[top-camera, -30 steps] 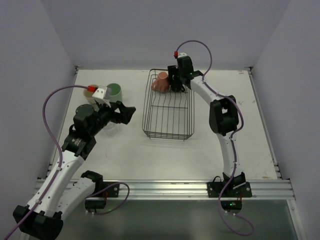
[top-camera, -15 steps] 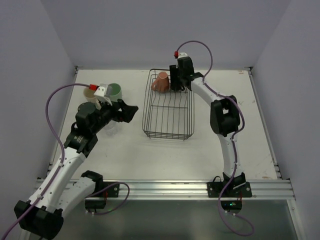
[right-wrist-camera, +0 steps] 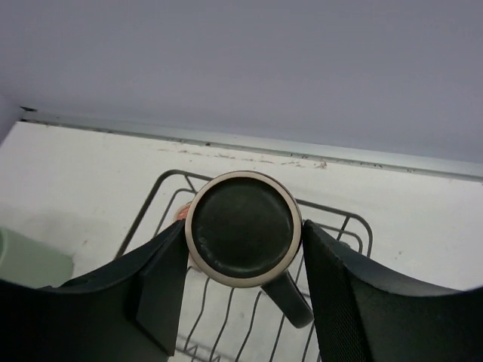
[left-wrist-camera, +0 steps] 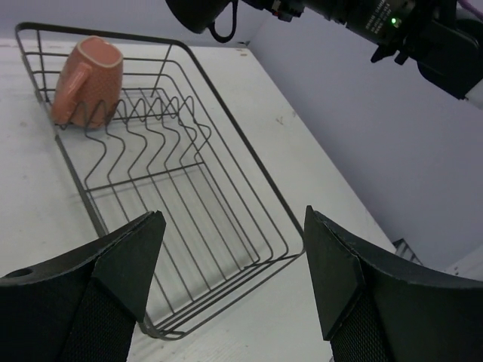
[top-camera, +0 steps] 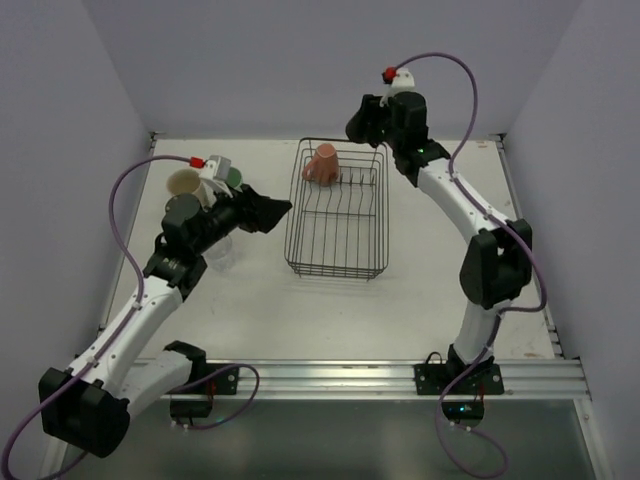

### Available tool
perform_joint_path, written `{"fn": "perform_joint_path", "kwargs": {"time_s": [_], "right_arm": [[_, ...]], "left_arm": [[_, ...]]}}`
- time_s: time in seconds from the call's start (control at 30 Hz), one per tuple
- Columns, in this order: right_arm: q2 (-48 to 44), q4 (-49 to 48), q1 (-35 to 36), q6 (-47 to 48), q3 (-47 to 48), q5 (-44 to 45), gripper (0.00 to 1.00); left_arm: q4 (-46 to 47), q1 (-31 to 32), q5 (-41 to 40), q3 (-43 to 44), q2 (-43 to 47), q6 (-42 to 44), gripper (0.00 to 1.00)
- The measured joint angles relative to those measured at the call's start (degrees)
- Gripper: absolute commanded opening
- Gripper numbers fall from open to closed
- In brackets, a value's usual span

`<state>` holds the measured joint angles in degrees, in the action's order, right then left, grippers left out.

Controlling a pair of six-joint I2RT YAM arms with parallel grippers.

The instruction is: Unload the cups from the dish rack

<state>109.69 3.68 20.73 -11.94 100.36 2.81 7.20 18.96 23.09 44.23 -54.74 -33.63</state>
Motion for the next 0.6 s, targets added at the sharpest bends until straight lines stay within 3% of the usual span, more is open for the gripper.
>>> {"fn": "perform_joint_path", "kwargs": {"time_s": [0.13,0.33,0.6], "right_arm": [[-11.52,-5.40,-0.31,-5.01,-13.03,-3.17,0.39],[-27.41,-16.46,-0.50,-20.28,-35.10,-14.67,0.40],[-37.53,-33.22,-0.37,-40.15,-51.63,-28.39,0.41]], "left_arm": [[5.75,2.21,1.64,-0.04,-3.32,-4.15,0.77],[15.26,7.58,2.16,-0.31,-8.81,-9.88,0.76],[25.92,9.46,2.25,-2.89,-14.58,-16.87,0.75]]}}
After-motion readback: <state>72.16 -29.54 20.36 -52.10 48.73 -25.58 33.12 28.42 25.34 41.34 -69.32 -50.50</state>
